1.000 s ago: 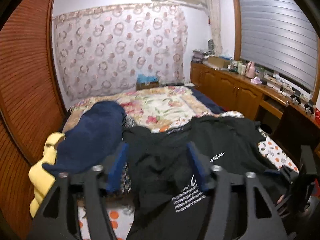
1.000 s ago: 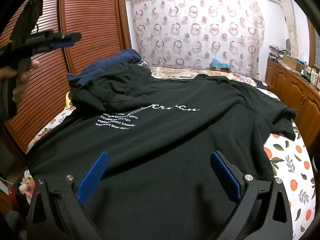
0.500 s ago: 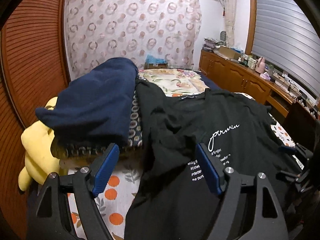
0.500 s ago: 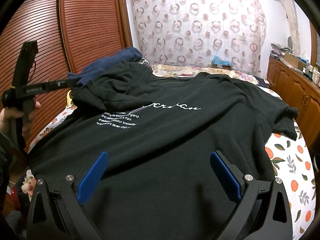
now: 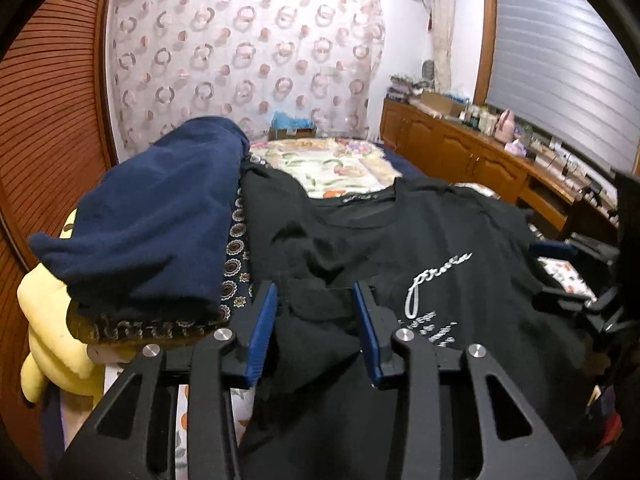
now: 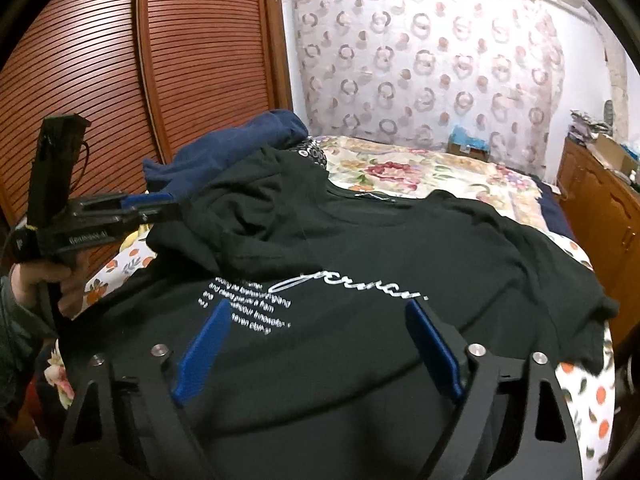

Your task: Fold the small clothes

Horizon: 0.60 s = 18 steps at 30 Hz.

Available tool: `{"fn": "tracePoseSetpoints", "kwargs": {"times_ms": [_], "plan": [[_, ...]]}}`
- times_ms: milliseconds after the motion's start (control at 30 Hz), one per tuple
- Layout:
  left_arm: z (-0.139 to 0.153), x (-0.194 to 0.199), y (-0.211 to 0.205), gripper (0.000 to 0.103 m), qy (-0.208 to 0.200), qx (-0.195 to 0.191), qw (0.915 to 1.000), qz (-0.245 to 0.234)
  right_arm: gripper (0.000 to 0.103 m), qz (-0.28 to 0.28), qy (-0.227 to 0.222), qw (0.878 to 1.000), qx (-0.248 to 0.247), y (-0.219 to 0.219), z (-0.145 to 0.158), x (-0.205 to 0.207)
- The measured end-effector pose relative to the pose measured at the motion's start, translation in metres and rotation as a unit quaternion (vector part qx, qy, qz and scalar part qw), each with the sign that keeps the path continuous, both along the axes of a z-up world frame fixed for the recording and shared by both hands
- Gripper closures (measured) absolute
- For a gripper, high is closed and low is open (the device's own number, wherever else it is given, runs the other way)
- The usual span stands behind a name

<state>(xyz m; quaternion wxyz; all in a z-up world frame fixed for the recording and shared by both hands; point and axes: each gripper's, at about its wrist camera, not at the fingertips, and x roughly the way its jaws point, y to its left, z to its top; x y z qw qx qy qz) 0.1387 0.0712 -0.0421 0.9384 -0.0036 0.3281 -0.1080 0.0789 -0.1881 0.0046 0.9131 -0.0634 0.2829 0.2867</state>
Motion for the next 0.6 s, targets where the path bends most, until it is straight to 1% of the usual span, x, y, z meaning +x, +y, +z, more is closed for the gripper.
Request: {"fn": "tracePoseSetpoints", "kwargs": {"times_ms": [67,167,200,233,333,367,400,500,600], "plan": [[-0.007,0.009,-0.001,0.067,0.016,0.01,0.9998,-0.002,0.015,0.004,0.006,1.0,-0.001,0.004,-0.001,0.008],[-0.011,0.012,0.001,0.068,0.019,0.016,0.9996,0.01,0.015,0.006,0.013,1.0,-0.001,0.006,-0.004,0.017],[-0.011,0.012,0.002,0.072,0.019,0.013,0.9997,0.009,0.015,0.006,0.015,1.0,-0.002,0.007,-0.004,0.019],[-0.011,0.012,0.002,0.078,0.02,0.014,0.9997,0.01,0.015,0.006,0.016,1.0,-0.003,0.007,-0.003,0.023],[-0.012,0.012,-0.001,0.089,0.021,0.039,0.9989,0.014,0.015,0.006,0.025,1.0,-0.006,0.009,-0.006,0.034],[-0.013,0.013,-0.001,0.09,0.021,0.043,0.9987,0.015,0.016,0.006,0.028,1.0,-0.007,0.012,-0.005,0.038],[-0.013,0.014,-0.001,0.093,0.021,0.046,0.9986,0.017,0.016,0.006,0.031,0.999,-0.007,0.013,-0.006,0.041],[-0.014,0.013,0.001,0.097,0.021,0.048,0.9985,0.018,0.016,0.004,0.033,0.999,-0.007,0.017,-0.005,0.045],[-0.007,0.005,0.001,0.098,0.009,0.041,0.999,0.016,0.016,0.003,0.028,1.0,-0.013,0.022,-0.004,0.046]]}}
